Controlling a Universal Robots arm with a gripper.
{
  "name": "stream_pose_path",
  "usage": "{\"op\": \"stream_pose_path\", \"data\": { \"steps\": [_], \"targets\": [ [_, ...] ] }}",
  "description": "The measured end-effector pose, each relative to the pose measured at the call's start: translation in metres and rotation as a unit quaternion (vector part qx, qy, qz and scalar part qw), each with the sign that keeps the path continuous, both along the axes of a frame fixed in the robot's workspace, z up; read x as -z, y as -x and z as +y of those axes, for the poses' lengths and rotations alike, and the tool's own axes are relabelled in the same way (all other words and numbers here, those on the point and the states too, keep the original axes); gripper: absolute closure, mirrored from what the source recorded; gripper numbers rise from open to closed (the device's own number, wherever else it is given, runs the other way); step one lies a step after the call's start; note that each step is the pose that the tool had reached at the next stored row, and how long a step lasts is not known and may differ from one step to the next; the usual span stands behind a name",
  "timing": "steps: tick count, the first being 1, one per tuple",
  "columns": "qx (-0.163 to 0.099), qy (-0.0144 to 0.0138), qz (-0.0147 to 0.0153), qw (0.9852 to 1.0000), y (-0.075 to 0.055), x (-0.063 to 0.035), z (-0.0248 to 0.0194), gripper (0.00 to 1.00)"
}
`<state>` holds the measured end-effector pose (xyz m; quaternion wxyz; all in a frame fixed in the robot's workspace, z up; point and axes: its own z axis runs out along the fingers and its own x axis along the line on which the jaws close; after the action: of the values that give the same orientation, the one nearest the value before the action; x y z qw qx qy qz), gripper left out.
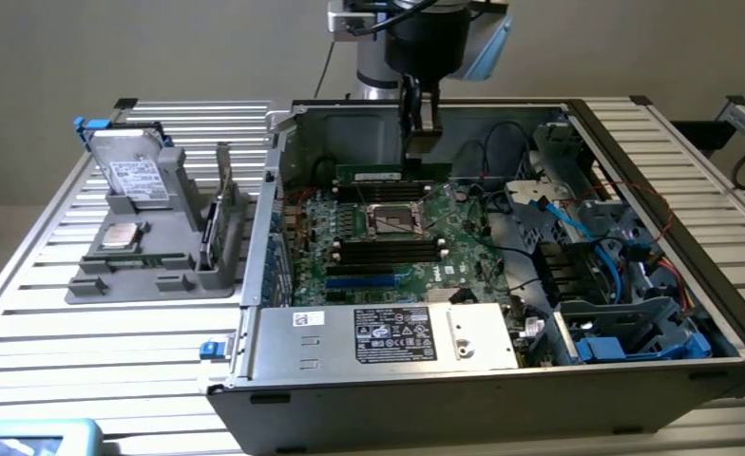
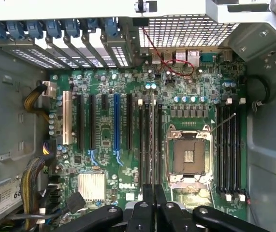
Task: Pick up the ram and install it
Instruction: 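Insert the ram into the slot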
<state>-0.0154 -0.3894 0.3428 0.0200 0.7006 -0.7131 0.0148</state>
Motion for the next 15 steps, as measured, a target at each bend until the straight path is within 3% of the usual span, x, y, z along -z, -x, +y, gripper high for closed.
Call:
{"op": "stream_pose_path", "data": {
  "steps": [15],
  "targets": [
    [0.000, 0.0000, -0.0004, 1.0000, -0.003, 0.0293, 0.0000, 0.88]
  ]
}}
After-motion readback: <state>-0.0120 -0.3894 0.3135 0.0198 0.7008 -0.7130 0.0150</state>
